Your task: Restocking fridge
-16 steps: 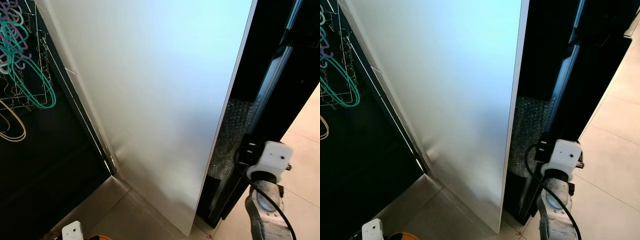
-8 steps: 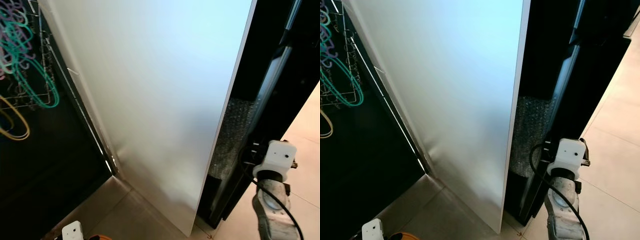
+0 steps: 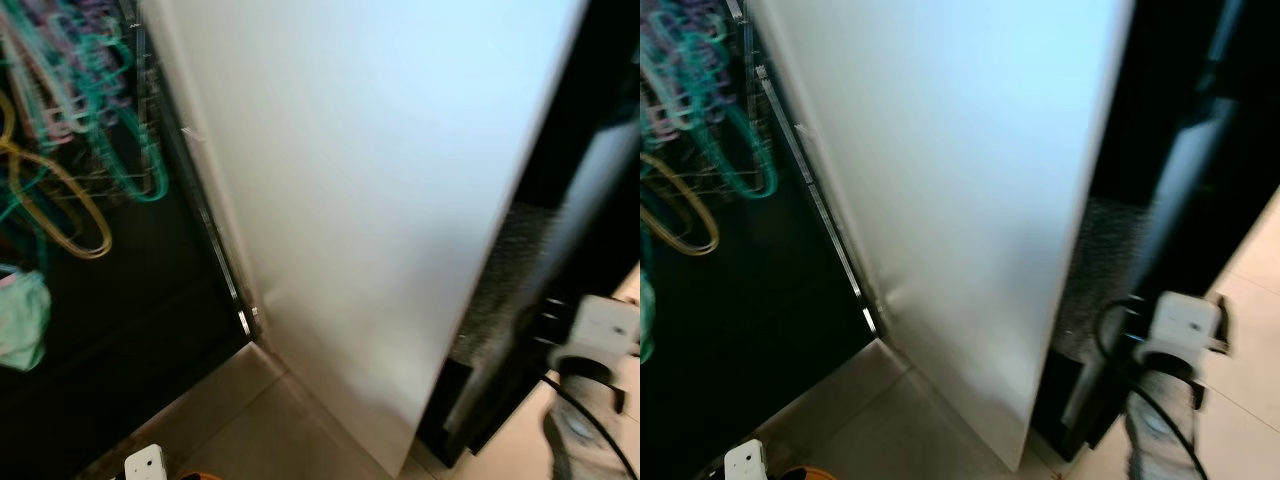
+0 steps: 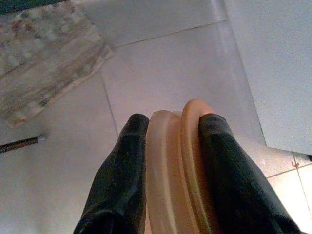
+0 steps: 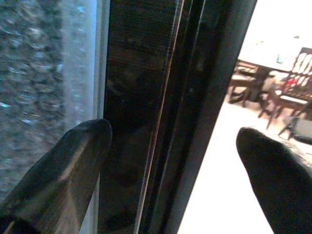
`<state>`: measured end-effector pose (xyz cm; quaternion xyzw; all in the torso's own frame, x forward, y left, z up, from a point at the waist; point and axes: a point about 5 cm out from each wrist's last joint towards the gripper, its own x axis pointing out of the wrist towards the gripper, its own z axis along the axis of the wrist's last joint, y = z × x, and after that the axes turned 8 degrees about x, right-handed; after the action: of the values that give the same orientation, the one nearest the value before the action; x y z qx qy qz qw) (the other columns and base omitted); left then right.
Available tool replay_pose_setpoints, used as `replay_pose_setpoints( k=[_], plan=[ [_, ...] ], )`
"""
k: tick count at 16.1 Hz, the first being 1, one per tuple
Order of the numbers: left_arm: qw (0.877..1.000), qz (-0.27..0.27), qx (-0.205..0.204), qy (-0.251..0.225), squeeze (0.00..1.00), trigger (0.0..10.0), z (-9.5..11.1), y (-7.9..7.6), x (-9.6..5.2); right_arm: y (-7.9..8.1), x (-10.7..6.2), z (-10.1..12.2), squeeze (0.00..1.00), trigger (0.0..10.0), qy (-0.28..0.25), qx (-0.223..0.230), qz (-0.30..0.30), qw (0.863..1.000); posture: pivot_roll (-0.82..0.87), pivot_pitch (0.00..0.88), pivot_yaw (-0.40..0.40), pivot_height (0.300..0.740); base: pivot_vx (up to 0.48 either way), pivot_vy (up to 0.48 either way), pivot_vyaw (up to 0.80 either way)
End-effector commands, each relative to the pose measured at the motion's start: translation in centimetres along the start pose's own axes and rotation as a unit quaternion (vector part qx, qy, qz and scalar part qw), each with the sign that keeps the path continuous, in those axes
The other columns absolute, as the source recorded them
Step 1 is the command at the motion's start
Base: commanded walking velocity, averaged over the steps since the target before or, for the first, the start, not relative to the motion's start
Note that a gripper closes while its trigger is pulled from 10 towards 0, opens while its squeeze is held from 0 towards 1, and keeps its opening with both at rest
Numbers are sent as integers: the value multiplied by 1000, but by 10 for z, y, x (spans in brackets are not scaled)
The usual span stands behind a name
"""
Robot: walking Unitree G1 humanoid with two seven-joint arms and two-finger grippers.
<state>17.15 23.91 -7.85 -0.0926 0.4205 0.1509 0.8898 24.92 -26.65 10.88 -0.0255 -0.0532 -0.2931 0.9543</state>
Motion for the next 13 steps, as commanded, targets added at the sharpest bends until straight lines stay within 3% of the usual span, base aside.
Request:
replay_pose_setpoints(
  k=[1, 5, 6, 10, 11, 12, 13],
  plan=[
    [1000, 5, 1, 7, 0, 10000, -3, 4, -1, -46, 7, 5, 0, 10000, -9, -6, -115, 993, -86, 0, 66, 740, 0, 0, 0],
    [1000, 3, 2, 9, 0, 10000, -4, 4, -1, -80, -8, -2, 0, 10000, 4, -34, -193, 981, -94, 0, 70, 740, 0, 0, 0],
    [1000, 1, 3, 10, 0, 10000, -4, 4, -1, -97, -16, -7, 0, 10000, 16, -35, -229, 973, -96, 0, 70, 740, 0, 0, 0],
    [1000, 0, 3, 10, 0, 10000, -4, 4, -1, -100, -18, -8, 0, 10000, 17, -37, -238, 970, -96, 0, 70, 740, 0, 0, 0],
    [1000, -2, 4, 13, 0, 10000, -5, 2, -1, -130, -32, -25, 0, 10000, 61, -23, -301, 951, -103, 0, 67, 740, 0, 0, 0],
    [1000, -2, 5, 14, 0, 10000, -6, 2, -1, -128, -33, -37, 0, 10000, 93, 3, -284, 954, -103, 0, 66, 740, 0, 0, 0],
    [1000, -3, 5, 15, 0, 10000, -6, 1, -1, -114, -32, -55, 0, 10000, 135, 32, -233, 962, -99, 0, 61, 740, 0, 0, 0]
  ],
)
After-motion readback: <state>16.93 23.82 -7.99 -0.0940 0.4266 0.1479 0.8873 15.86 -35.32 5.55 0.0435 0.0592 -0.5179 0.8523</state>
